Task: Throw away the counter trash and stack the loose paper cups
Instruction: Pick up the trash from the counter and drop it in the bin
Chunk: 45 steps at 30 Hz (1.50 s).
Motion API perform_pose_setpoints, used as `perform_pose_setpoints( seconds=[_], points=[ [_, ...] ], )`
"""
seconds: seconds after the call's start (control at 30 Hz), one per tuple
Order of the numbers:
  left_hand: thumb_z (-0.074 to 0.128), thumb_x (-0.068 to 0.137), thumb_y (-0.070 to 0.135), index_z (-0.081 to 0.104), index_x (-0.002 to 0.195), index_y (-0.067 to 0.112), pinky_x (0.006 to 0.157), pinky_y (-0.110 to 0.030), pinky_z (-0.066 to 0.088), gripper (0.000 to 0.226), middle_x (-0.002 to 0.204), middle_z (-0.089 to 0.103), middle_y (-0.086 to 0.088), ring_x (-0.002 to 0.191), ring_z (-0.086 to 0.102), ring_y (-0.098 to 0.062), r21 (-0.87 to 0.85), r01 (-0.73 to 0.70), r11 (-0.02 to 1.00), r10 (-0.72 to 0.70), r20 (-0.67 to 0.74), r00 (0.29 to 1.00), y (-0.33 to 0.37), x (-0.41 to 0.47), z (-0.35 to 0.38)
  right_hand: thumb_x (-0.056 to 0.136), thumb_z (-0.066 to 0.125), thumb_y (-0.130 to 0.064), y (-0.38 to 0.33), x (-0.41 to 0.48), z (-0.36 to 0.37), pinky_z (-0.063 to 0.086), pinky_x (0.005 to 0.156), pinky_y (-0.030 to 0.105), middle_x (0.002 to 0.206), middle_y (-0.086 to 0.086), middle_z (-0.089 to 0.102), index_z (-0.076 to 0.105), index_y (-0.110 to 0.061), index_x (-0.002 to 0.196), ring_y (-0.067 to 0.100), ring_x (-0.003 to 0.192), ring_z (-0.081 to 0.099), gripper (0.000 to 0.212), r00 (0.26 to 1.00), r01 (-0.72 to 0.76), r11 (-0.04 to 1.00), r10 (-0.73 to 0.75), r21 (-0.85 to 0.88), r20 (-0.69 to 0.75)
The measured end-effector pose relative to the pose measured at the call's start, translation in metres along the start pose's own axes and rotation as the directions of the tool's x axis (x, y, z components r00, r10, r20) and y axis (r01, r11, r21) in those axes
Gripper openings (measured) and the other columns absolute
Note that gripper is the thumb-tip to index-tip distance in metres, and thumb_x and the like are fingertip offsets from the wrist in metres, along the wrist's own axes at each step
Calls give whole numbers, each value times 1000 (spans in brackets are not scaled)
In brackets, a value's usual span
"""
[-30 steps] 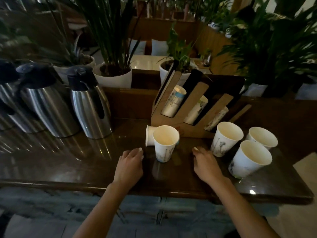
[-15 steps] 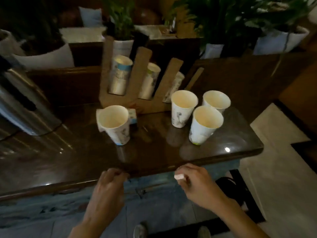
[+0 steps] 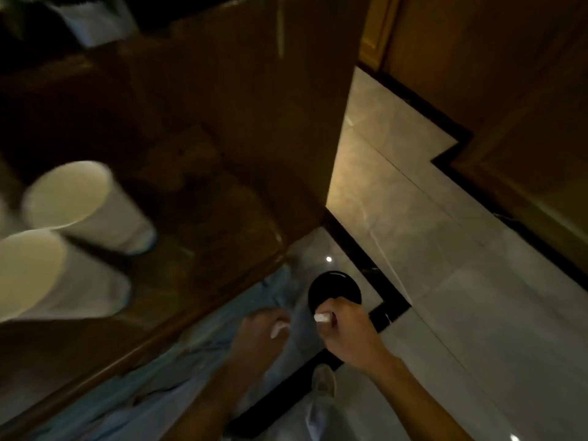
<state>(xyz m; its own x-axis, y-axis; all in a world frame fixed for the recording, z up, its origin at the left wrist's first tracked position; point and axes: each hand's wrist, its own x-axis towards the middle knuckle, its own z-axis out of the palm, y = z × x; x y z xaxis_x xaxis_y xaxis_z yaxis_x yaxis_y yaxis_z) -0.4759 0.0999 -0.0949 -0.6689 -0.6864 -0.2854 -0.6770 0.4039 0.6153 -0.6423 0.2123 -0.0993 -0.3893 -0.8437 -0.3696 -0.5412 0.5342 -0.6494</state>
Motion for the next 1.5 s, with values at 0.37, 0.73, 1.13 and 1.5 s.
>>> perform_pose_setpoints(
  seconds=[0.37, 0.73, 1.13, 1.5],
  points=[
    [67, 89, 6, 54, 65, 23, 75, -38, 50, 32, 80, 65, -14, 82, 65, -30, 166, 146, 975, -187, 266, 946, -39, 189, 210, 95, 54, -17, 230, 128, 69, 52, 86, 34, 115, 10, 68, 67, -10, 113, 26, 109, 63, 23, 950, -289, 956, 294, -59, 104],
    [67, 97, 27, 63, 116, 5, 83, -43, 58, 29, 113, 72, -18, 105, 69, -37, 243, 12, 970, -125, 455, 882, -180, 322, 437, 102, 50, -26, 415, 257, 253, 49, 80, 32, 123, 14, 65, 59, -8, 125, 33, 109, 64, 30, 877, -434, 898, 439, -69, 194],
    [56, 103, 23, 65, 125, 2, 88, -44, 57, 32, 119, 71, -21, 109, 69, -36, 376, 11, 927, -244, 578, 779, -183, 278, 410, 96, 56, -20, 373, 227, 257, 58, 85, 39, 111, 15, 71, 65, -8, 116, 33, 103, 68, 26, 800, -529, 847, 515, -41, 307],
    [54, 104, 30, 59, 139, 13, 99, -34, 47, 40, 138, 64, -13, 126, 62, -29, 421, 278, 864, -485, 544, 684, -81, 59, 215, 97, 58, -35, 211, 43, 144, 46, 100, 42, 130, 19, 63, 62, -6, 131, 37, 121, 59, 44, 702, -501, 861, 465, -90, 539]
  ],
)
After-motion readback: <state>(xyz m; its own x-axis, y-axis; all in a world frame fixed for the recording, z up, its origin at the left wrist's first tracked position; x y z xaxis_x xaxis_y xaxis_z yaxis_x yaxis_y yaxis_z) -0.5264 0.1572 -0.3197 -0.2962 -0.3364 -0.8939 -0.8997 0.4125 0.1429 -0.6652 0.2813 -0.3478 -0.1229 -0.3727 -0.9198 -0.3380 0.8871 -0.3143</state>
